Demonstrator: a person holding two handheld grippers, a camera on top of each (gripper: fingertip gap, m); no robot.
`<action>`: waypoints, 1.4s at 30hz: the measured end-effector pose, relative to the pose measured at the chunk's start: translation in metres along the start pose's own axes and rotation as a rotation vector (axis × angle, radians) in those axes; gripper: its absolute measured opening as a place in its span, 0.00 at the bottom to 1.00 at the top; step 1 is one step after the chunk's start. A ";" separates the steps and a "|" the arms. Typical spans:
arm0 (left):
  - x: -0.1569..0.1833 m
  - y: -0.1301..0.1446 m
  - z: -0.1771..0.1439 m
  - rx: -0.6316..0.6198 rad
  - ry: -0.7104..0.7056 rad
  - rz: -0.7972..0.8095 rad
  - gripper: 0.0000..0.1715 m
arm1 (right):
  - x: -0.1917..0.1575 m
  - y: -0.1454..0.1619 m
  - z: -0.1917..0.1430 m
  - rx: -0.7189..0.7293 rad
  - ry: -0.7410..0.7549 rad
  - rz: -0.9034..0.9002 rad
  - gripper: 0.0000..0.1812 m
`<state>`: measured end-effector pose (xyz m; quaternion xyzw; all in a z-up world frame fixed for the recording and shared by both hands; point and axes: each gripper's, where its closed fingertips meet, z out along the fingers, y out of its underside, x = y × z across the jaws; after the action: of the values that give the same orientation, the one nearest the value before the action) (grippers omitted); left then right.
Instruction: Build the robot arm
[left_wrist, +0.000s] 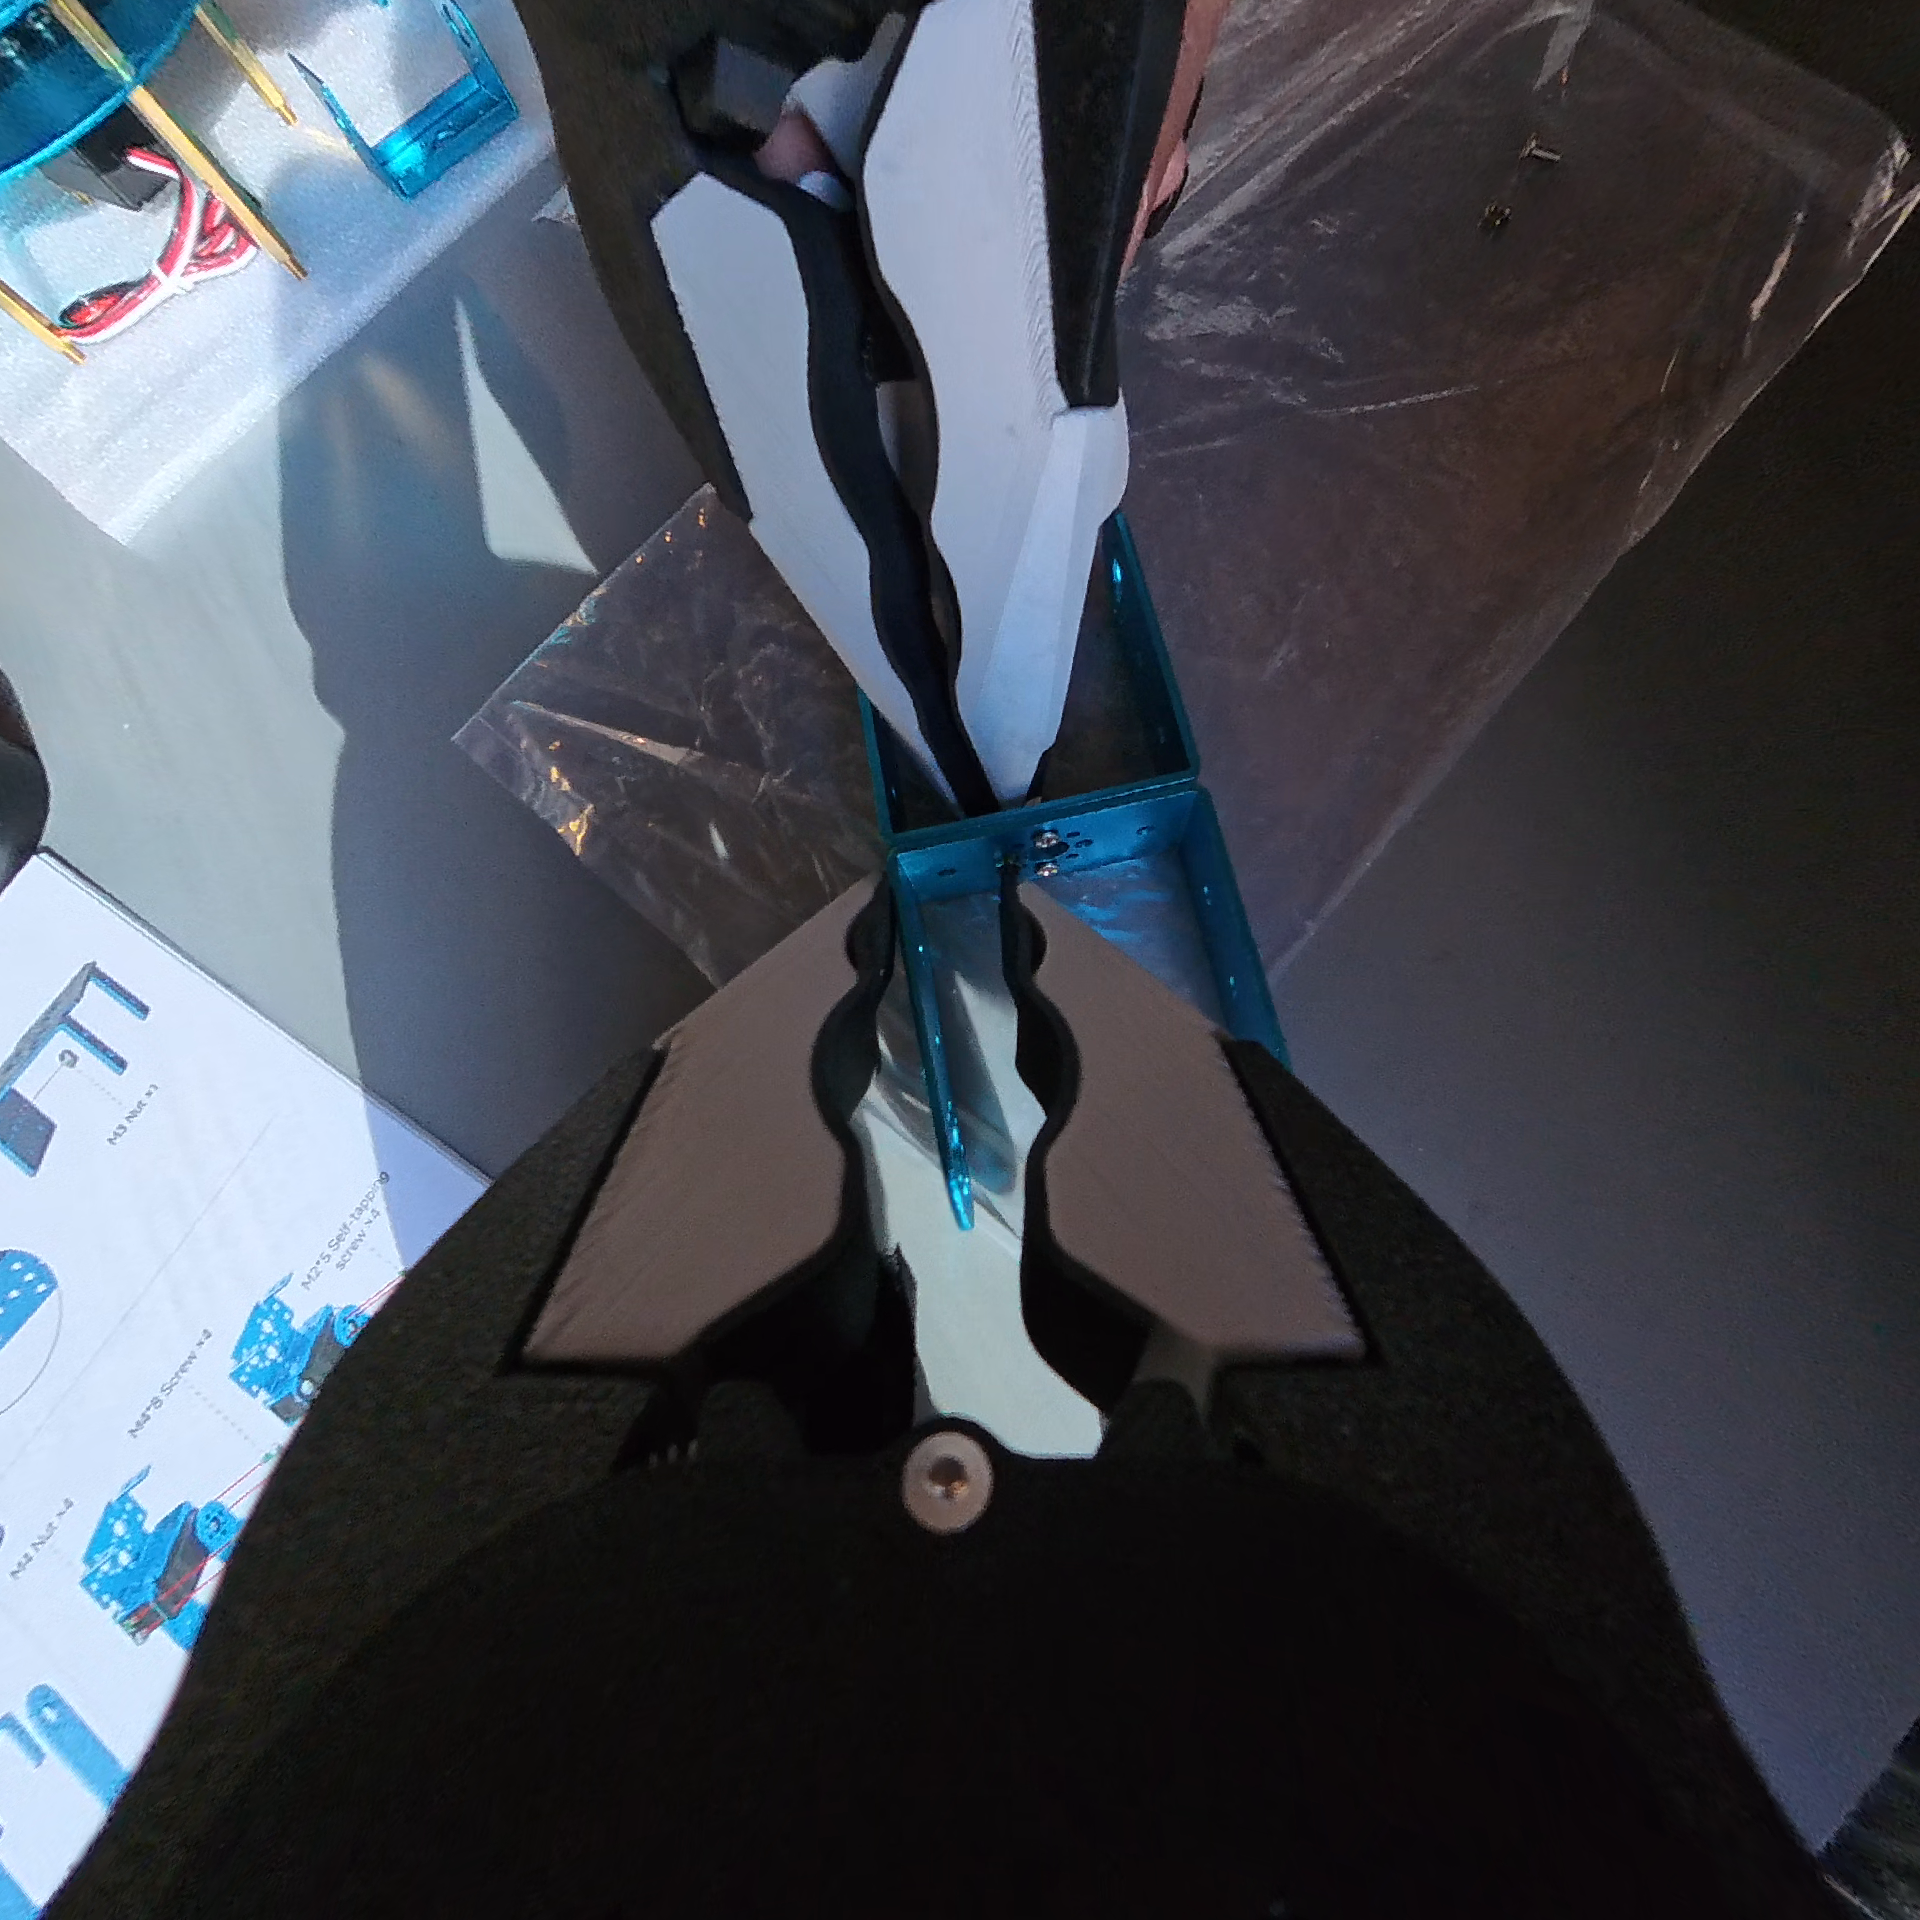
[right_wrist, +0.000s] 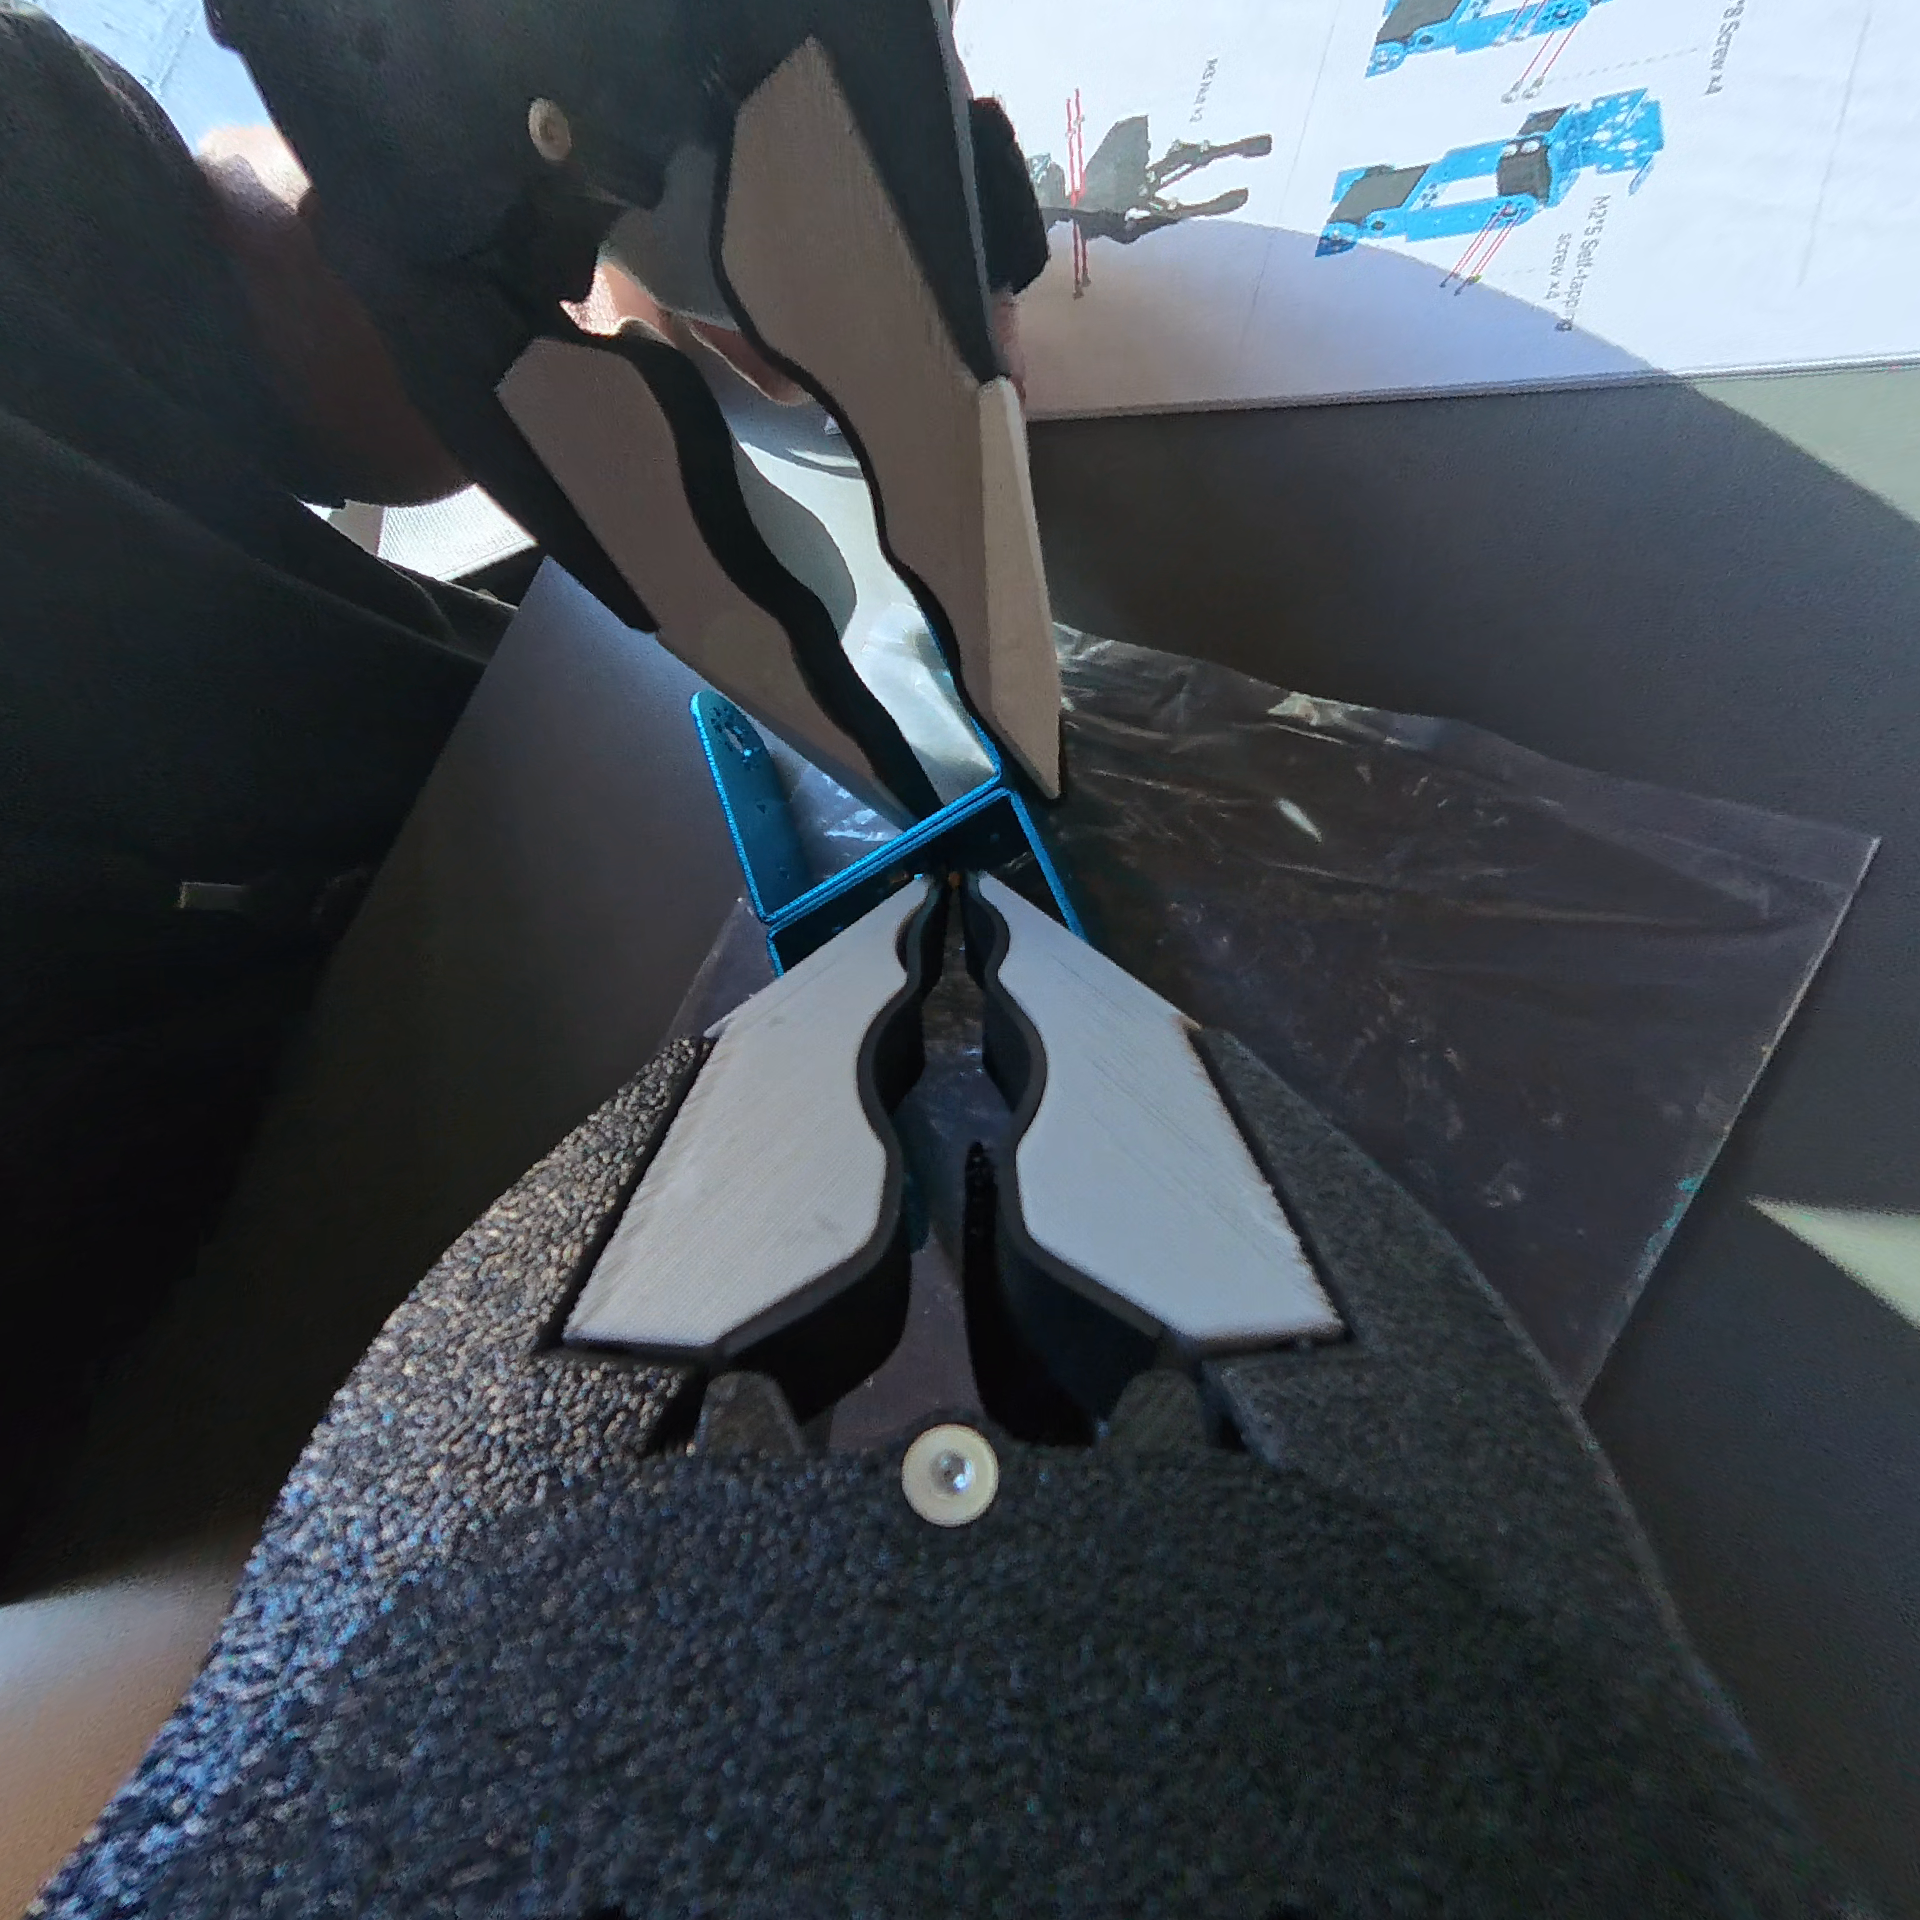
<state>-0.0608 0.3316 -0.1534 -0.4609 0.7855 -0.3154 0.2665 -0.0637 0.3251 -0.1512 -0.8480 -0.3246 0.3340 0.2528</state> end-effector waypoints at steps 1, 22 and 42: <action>0.000 0.000 -0.001 0.005 0.004 -0.004 0.11 | 0.000 0.000 0.000 0.002 -0.002 0.002 0.01; 0.007 -0.005 0.006 -0.002 0.025 0.012 0.09 | -0.006 0.008 -0.005 -0.013 -0.122 0.106 0.00; 0.012 0.016 -0.015 -0.068 -0.065 -0.048 0.02 | -0.012 0.025 -0.015 -0.112 0.027 0.022 0.10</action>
<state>-0.0855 0.3305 -0.1565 -0.4985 0.7754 -0.2800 0.2682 -0.0496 0.2967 -0.1532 -0.8688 -0.3301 0.3064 0.2059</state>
